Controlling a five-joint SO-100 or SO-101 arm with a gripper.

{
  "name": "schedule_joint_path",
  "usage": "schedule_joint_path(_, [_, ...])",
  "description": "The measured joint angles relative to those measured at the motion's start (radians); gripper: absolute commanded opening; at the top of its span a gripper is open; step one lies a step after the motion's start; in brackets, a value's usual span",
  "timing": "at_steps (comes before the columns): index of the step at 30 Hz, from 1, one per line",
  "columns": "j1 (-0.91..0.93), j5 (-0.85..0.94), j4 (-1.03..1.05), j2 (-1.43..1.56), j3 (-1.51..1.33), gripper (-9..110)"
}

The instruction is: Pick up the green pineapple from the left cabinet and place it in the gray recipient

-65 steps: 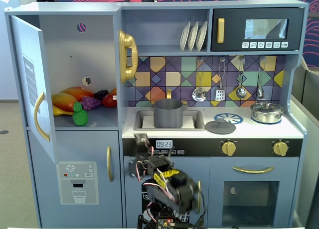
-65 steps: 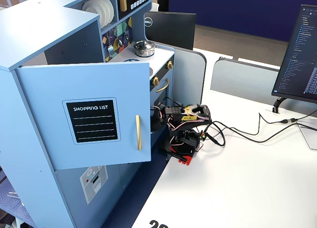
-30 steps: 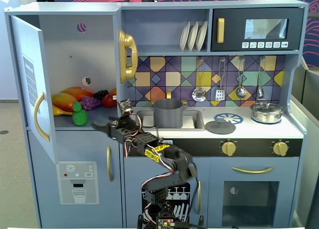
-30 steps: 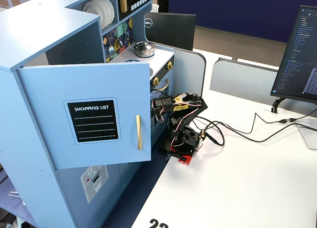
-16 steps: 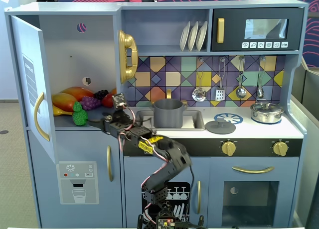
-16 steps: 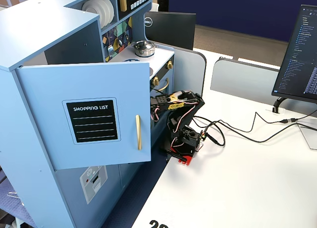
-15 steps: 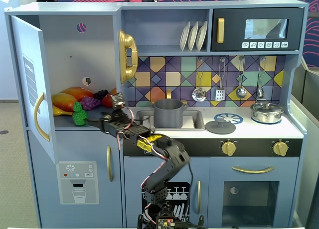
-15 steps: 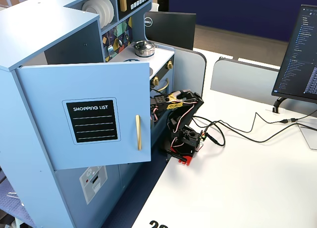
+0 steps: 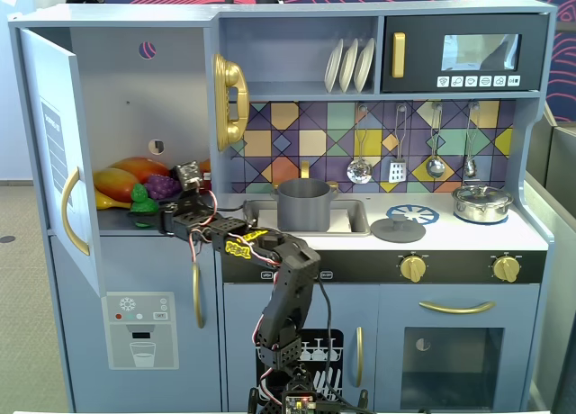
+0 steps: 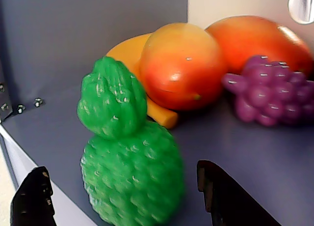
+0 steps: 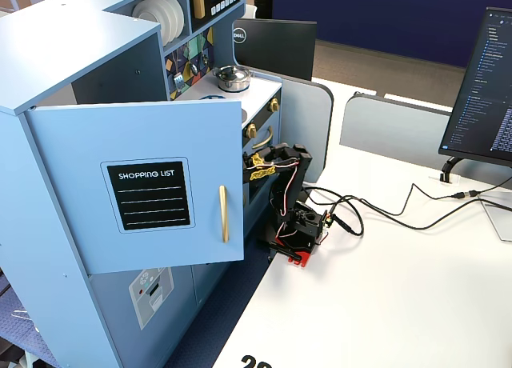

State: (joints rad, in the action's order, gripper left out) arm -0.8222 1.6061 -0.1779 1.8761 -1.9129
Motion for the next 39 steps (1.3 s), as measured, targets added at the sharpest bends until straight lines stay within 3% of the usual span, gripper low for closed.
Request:
schedule_joint_path(6, [0.002, 0.0, 0.0, -0.11, 0.097, 27])
schedule_joint_path(10, [-0.02, 0.006, 0.0, -0.175, 0.163, 0])
schedule_joint_path(18, [-0.074, 0.048, -0.14, -0.163, 0.17, 0])
schedule_joint_path(27, [-0.126, 0.14, -0.39, 0.218, -0.038, 0])
schedule_joint_path(34, [-0.043, 0.206, -0.442, 0.483, -0.121, 0])
schedule_joint_path(39, [0.132, 0.199, -0.446, 0.609, -0.156, 0])
